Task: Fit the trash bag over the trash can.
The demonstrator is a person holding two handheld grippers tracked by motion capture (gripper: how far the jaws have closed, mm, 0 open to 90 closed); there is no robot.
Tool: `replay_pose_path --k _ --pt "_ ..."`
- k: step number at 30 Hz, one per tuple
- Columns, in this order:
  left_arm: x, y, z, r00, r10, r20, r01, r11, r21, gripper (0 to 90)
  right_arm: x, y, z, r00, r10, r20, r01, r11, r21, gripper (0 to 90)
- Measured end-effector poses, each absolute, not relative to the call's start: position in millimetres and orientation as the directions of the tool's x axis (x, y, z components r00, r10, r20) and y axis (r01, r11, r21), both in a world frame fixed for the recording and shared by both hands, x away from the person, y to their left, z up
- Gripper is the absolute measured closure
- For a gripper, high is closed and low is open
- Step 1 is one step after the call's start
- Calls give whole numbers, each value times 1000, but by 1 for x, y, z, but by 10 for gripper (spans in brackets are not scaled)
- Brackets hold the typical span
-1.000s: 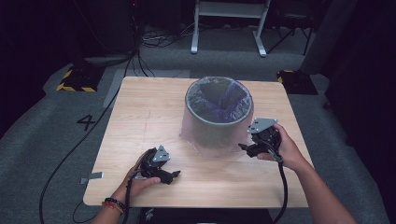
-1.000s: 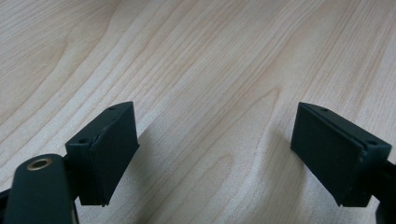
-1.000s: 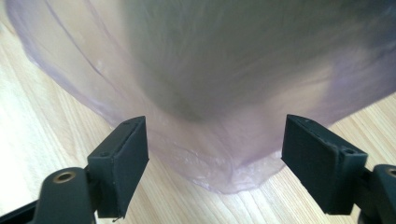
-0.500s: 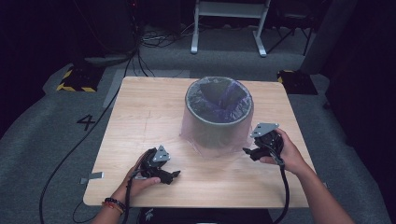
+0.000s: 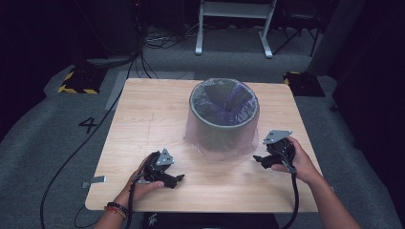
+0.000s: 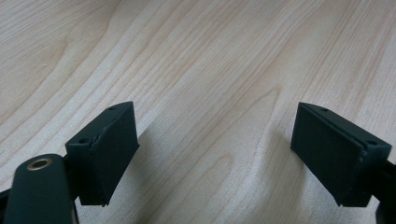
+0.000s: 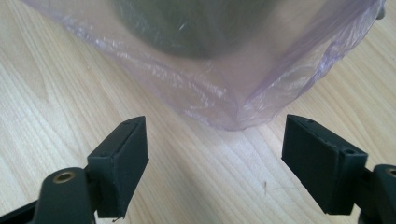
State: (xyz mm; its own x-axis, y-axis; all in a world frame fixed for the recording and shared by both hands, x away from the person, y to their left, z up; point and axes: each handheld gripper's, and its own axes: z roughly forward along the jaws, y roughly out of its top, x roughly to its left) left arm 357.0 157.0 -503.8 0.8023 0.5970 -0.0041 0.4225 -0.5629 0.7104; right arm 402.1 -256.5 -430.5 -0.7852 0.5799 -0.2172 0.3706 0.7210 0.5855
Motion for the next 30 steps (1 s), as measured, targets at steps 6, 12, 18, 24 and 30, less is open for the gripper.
replay_pose_path --k 6,12,18,24,30 --pt "357 157 -504 802 597 -4 423 -563 710 145 395 -263 -435 -780 577 -244 345 720 602 233" --pt "357 157 -504 802 597 -4 423 -562 711 145 388 -268 -442 -775 572 -268 329 728 601 232" --pt "357 157 -504 802 598 -5 423 -562 711 145 384 -273 -453 -774 591 -229 360 707 609 232" --pt "357 157 -504 802 597 -4 422 -563 710 145 378 -278 -464 -776 597 -203 374 696 613 235" --pt "357 157 -504 802 597 -4 423 -563 710 145 370 -283 -473 -770 608 -192 375 675 635 241"
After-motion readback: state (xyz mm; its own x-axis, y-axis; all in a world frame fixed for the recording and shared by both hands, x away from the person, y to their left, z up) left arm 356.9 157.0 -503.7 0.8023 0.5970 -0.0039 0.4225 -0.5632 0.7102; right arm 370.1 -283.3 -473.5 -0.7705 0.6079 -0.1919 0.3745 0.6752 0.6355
